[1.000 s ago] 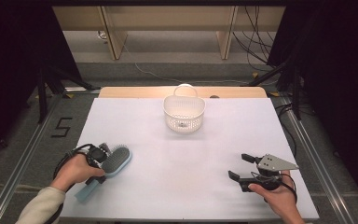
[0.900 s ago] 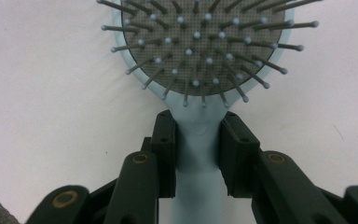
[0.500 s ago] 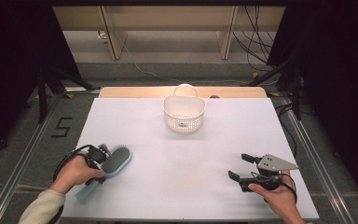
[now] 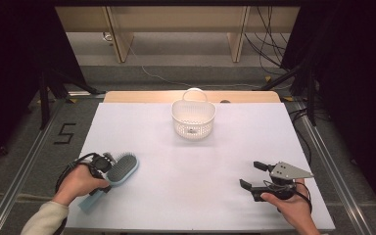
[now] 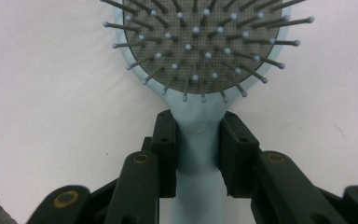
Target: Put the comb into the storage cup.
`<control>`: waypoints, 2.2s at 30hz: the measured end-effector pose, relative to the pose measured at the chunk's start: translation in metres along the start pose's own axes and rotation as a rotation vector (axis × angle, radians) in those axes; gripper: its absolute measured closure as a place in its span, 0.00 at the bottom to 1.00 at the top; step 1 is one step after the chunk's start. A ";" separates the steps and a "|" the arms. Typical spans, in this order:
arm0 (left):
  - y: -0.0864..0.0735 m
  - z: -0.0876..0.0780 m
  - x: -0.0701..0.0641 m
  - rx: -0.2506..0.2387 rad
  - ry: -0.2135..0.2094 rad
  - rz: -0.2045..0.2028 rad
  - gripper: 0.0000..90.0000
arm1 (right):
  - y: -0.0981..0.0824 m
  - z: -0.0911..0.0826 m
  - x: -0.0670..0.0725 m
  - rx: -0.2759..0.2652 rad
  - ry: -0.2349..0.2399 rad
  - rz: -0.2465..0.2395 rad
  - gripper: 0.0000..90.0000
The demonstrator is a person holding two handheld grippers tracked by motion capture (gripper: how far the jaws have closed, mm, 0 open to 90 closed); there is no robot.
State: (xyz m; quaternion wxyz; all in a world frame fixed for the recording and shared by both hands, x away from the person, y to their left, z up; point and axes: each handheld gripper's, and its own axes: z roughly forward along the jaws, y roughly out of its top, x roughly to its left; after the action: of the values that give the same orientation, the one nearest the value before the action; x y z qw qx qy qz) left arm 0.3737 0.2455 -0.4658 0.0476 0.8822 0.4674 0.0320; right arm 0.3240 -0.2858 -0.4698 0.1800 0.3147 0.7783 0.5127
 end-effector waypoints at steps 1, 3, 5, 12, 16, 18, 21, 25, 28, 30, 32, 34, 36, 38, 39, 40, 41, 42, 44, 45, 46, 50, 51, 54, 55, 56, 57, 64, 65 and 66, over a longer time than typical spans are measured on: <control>0.000 0.000 0.000 0.001 0.001 -0.001 0.78 | 0.000 0.000 0.000 -0.003 0.000 -0.003 0.18; -0.001 0.000 0.000 -0.006 0.002 -0.002 0.78 | 0.000 0.000 0.000 -0.001 0.000 -0.003 0.18; -0.003 -0.001 0.000 -0.017 -0.002 -0.010 0.78 | 0.000 0.000 0.000 -0.002 0.001 -0.002 0.18; -0.006 -0.001 0.001 -0.040 0.001 -0.011 0.78 | 0.000 0.001 0.000 -0.004 -0.001 0.004 0.18; -0.007 -0.003 0.001 -0.046 0.015 -0.012 0.78 | 0.000 0.001 0.000 -0.004 -0.002 0.001 0.18; -0.008 -0.005 0.001 -0.048 0.016 -0.014 0.78 | 0.000 0.000 0.000 -0.003 -0.001 0.001 0.18; -0.009 -0.007 0.001 -0.068 0.012 -0.020 0.78 | 0.000 0.001 0.000 -0.004 -0.002 0.003 0.18; -0.010 -0.010 0.000 -0.092 0.021 -0.022 0.78 | 0.000 0.001 0.000 -0.004 -0.001 0.001 0.18; -0.011 -0.012 -0.002 -0.133 0.029 -0.034 0.78 | 0.000 0.001 0.000 -0.005 -0.001 0.002 0.18; -0.012 -0.014 -0.003 -0.161 0.032 -0.045 0.78 | 0.000 0.001 0.000 -0.004 0.000 0.001 0.18; -0.013 -0.017 -0.004 -0.186 0.037 -0.047 0.78 | 0.000 0.001 0.000 -0.004 -0.001 0.001 0.18; -0.013 -0.019 -0.005 -0.205 0.042 -0.051 0.78 | 0.000 0.001 0.000 -0.003 0.001 0.001 0.18; -0.014 -0.020 -0.006 -0.239 0.046 -0.061 0.78 | 0.000 0.001 0.000 -0.003 0.000 0.001 0.18; -0.014 -0.022 -0.007 -0.252 0.051 -0.056 0.78 | 0.000 0.001 0.000 -0.002 0.000 0.000 0.18; -0.014 -0.022 -0.007 -0.266 0.055 -0.062 0.78 | 0.000 0.001 0.000 -0.003 0.001 0.000 0.18; -0.014 -0.022 -0.008 -0.275 0.056 -0.065 0.78 | 0.000 0.001 0.000 -0.004 0.001 0.000 0.18; -0.014 -0.023 -0.008 -0.285 0.058 -0.068 0.78 | 0.001 0.001 0.000 -0.003 0.002 -0.002 0.18; -0.014 -0.023 -0.008 -0.298 0.064 -0.071 0.78 | 0.001 0.001 0.000 -0.003 0.002 -0.002 0.18; -0.014 -0.023 -0.009 -0.311 0.065 -0.075 0.78 | 0.001 0.001 0.000 -0.004 0.002 -0.002 0.18; -0.014 -0.023 -0.009 -0.318 0.068 -0.079 0.78 | 0.001 0.001 0.000 -0.004 0.002 -0.003 0.18; -0.014 -0.023 -0.009 -0.322 0.070 -0.080 0.78 | 0.001 0.001 0.000 -0.004 0.002 -0.001 0.18; -0.015 -0.024 -0.009 -0.341 0.077 -0.085 0.78 | 0.001 0.001 0.001 -0.004 0.002 -0.004 0.18; -0.015 -0.024 -0.009 -0.350 0.075 -0.089 0.78 | 0.001 0.001 0.001 -0.004 0.001 -0.004 0.18; -0.015 -0.024 -0.009 -0.370 0.087 -0.096 0.78 | 0.001 0.001 0.001 -0.004 0.002 -0.004 0.18; -0.015 -0.024 -0.009 -0.381 0.093 -0.099 0.78 | 0.001 0.001 0.001 -0.003 0.002 -0.004 0.18; -0.015 -0.024 -0.009 -0.395 0.100 -0.103 0.78 | 0.001 0.001 0.001 -0.003 0.002 -0.004 0.18; -0.015 -0.025 -0.010 -0.410 0.107 -0.109 0.78 | 0.001 0.001 0.001 -0.003 0.002 -0.004 0.18; -0.017 -0.027 -0.009 -0.494 0.124 -0.119 0.78 | 0.001 0.001 0.001 -0.004 0.002 -0.004 0.18; -0.017 -0.027 -0.010 -0.508 0.124 -0.124 0.78 | 0.001 0.001 0.001 -0.004 0.002 -0.004 0.18; -0.017 -0.026 -0.010 -0.517 0.125 -0.127 0.78 | 0.001 0.001 0.001 -0.004 0.002 -0.004 0.18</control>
State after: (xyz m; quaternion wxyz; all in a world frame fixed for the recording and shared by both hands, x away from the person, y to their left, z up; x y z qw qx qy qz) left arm 0.3515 0.2483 -0.4416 0.2444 0.8060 0.5000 0.2016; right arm 0.3242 -0.2847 -0.4693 0.1810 0.3121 0.7782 0.5140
